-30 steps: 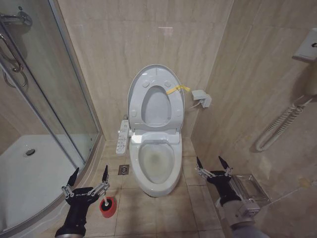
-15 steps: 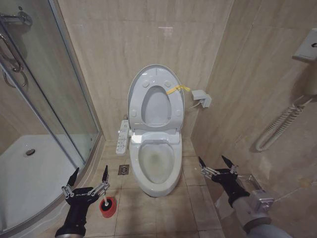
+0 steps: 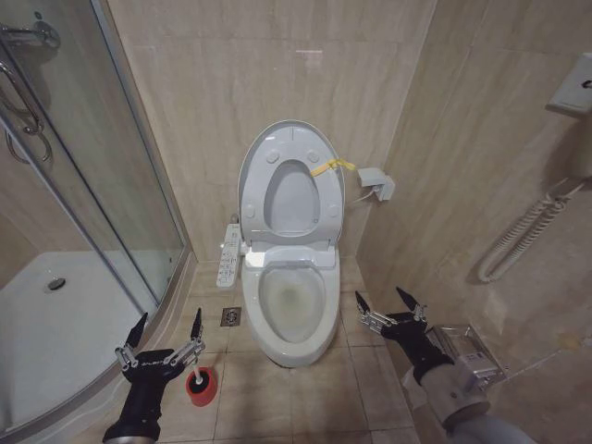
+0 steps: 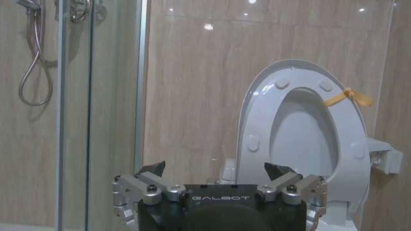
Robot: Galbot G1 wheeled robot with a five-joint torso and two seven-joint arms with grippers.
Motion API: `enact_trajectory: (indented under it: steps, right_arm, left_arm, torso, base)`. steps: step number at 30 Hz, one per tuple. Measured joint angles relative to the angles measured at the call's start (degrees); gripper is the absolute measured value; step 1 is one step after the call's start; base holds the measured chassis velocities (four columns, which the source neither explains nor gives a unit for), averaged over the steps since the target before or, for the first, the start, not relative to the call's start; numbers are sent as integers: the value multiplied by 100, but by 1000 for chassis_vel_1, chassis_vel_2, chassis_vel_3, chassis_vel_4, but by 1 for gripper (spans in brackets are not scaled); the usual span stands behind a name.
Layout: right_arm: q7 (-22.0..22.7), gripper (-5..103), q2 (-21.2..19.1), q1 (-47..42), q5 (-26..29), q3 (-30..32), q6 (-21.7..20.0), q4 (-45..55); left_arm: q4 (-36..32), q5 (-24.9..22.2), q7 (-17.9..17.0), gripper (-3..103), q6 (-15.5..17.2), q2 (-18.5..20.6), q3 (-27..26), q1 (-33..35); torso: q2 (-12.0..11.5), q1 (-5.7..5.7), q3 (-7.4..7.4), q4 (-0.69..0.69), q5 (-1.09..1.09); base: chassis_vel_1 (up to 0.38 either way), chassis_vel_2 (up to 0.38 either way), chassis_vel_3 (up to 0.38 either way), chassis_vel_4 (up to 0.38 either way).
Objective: Open the toilet lid, clean the toilet bowl with a toilet brush, close the toilet lid, and flush.
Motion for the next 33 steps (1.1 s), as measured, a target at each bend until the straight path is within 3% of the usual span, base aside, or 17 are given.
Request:
enact_trajectory:
  steps: [12,22,33]
  right_arm:
    - [340,100,-297,1110,209,-185,188,-1207]
    - [515,100,-203,2010,252,-473,250,-1947]
    - [686,100,-329,3891,457,-529,562,-3480]
  left_arm:
    - [0,0,0,100,0,0,0,0]
    - [0,0,0,100,0,0,0,0]
    - [-1,0,-1,100,-1,0,-1,0]
  torso:
    - [0,0,0,1,1]
    - [0,0,1,1,1]
    - [-1,1,1,0,2]
  base:
    - [0,0,0,0]
    - [0,0,0,0]
    - [0,0,0,0]
